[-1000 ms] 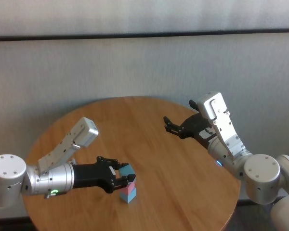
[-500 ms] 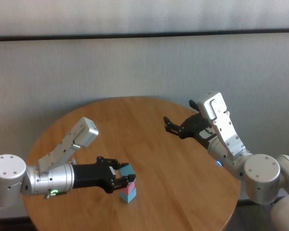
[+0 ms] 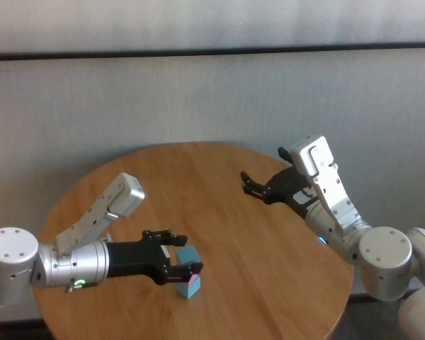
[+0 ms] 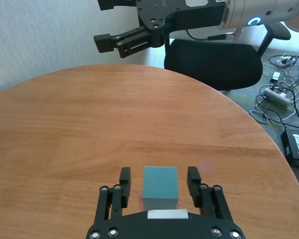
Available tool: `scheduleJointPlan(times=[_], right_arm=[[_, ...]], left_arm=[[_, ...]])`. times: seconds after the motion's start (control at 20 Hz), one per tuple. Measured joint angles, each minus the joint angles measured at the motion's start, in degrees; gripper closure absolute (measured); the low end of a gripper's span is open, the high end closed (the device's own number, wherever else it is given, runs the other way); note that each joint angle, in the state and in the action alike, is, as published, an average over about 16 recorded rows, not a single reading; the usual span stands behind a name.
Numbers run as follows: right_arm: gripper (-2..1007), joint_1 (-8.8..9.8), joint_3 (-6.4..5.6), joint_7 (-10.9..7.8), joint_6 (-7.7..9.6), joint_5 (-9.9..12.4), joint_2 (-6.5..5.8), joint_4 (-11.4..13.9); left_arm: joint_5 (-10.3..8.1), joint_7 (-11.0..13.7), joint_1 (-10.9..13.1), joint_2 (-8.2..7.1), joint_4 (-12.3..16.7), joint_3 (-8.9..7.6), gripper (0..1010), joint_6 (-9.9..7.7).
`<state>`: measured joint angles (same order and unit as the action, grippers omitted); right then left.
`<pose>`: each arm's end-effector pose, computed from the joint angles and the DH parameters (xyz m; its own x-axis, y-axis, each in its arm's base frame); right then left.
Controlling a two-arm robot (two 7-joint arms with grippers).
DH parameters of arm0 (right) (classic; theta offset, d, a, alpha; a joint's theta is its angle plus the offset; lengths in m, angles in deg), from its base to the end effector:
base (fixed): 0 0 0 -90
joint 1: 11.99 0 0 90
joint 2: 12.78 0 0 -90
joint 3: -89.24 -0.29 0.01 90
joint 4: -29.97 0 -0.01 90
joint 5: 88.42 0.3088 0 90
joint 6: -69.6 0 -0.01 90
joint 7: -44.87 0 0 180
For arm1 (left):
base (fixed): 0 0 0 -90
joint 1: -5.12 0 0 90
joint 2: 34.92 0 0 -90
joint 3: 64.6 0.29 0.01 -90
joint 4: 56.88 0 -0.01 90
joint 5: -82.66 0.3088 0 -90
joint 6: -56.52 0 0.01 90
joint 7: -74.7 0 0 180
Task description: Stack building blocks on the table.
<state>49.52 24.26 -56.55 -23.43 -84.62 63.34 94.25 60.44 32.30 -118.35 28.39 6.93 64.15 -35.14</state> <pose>0.4499 0.0155 -0.2722 0.4553 -0.8299 0.3223 0.8864 0.4565 -0.0767 0.4516 0.0345 -0.2709 0.9206 0.3838 0.0720 -0.3839 0.8558 0.3467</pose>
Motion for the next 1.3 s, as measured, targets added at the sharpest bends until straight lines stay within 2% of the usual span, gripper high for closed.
scheduleJointPlan(times=[0.25, 0.45, 0.9, 1.1, 1.3], right_arm=[[0, 0.0, 0.0, 0.0, 0.0, 0.0, 0.0, 0.0], [0, 0.0, 0.0, 0.0, 0.0, 0.0, 0.0, 0.0], [0, 0.0, 0.0, 0.0, 0.0, 0.0, 0.0, 0.0], [0, 0.0, 0.0, 0.0, 0.0, 0.0, 0.0, 0.0], [0, 0.0, 0.0, 0.0, 0.0, 0.0, 0.0, 0.0]], left_arm=[[-0.36, 0.56, 0.03, -0.18, 0.03, -0.03, 142, 0.26], [-0.86, 1.16, 0.05, -0.43, 0.17, -0.08, 67, 0.4], [-3.01, 2.21, 0.54, -1.51, 1.39, -0.72, 8, 0.3], [-5.23, 1.55, 1.53, -2.19, 2.76, -2.15, 8, 0.54], [-7.92, -1.02, 3.47, -2.79, 4.84, -4.94, 8, 2.08]])
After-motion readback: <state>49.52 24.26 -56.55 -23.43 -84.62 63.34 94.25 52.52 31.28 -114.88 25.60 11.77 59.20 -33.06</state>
